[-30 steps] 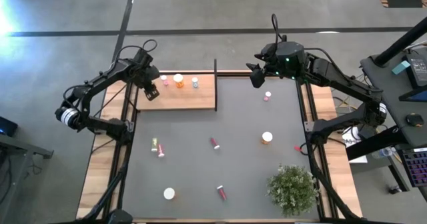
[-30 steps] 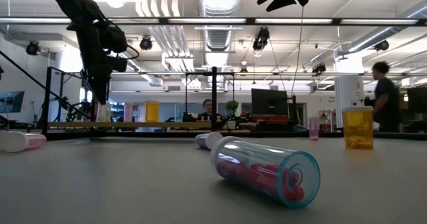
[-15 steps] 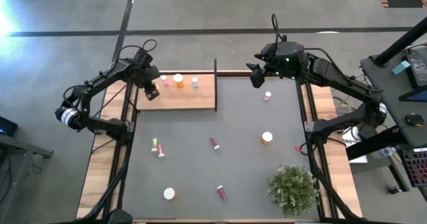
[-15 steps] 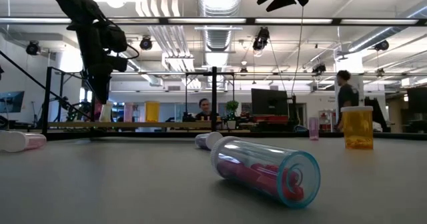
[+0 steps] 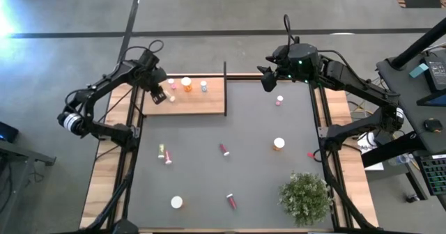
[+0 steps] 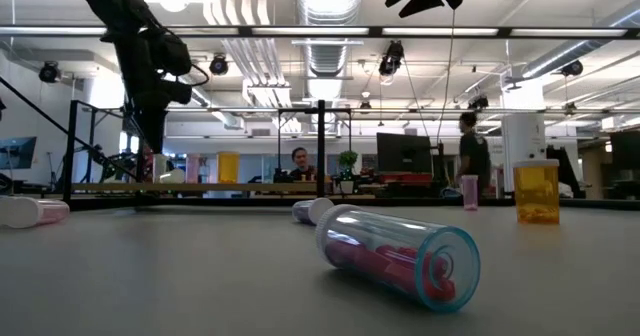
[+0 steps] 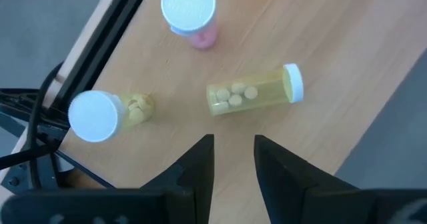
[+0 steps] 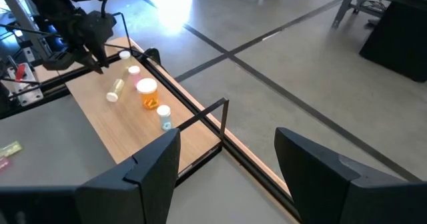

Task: Pick and place medicine bottles onto shelf by color
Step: Put the right yellow pill bottle on the shelf aligned with the other yellow pill bottle

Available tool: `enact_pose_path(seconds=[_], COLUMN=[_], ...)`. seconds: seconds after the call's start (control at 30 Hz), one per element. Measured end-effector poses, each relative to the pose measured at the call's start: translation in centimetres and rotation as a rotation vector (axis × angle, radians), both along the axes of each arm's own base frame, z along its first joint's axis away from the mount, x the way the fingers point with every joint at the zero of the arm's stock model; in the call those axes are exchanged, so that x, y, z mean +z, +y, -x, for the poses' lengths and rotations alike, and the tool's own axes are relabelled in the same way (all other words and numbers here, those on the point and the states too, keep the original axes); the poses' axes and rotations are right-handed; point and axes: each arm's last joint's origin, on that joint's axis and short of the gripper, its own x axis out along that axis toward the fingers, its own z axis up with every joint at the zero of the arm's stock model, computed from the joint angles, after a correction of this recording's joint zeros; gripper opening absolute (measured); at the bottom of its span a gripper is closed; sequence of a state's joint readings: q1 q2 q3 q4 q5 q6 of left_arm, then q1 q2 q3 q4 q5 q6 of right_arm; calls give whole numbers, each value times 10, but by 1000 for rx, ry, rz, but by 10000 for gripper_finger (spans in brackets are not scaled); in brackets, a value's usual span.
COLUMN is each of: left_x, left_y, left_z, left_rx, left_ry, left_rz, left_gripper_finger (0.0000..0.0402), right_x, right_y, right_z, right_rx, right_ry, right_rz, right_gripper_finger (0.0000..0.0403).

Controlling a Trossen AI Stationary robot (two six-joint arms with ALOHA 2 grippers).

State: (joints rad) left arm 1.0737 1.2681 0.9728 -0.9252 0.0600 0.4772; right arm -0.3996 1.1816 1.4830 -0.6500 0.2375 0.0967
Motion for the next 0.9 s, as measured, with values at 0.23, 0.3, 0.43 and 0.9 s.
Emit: enact_pose_path(seconds=[0.23, 0.3, 0.43, 0.9], left_x=[23, 29, 33, 3], left_y=[-12, -18, -29, -13], left_z=[-2, -3, -7, -22], left_rx=[-25, -89, -322, -706], left_ry=[-88, -106, -75, 74], left_rz=[-66, -95, -171, -196], left_gripper_finger=[119, 138, 164, 169], right_x=[0, 0, 0, 0], right_y=[0, 0, 0, 0], right_z=[0, 0, 0, 0], right_rx=[0, 0, 0, 0], right_ry=[0, 0, 0, 0], right_rz=[0, 0, 0, 0], right_gripper_finger=[233, 233, 233, 233])
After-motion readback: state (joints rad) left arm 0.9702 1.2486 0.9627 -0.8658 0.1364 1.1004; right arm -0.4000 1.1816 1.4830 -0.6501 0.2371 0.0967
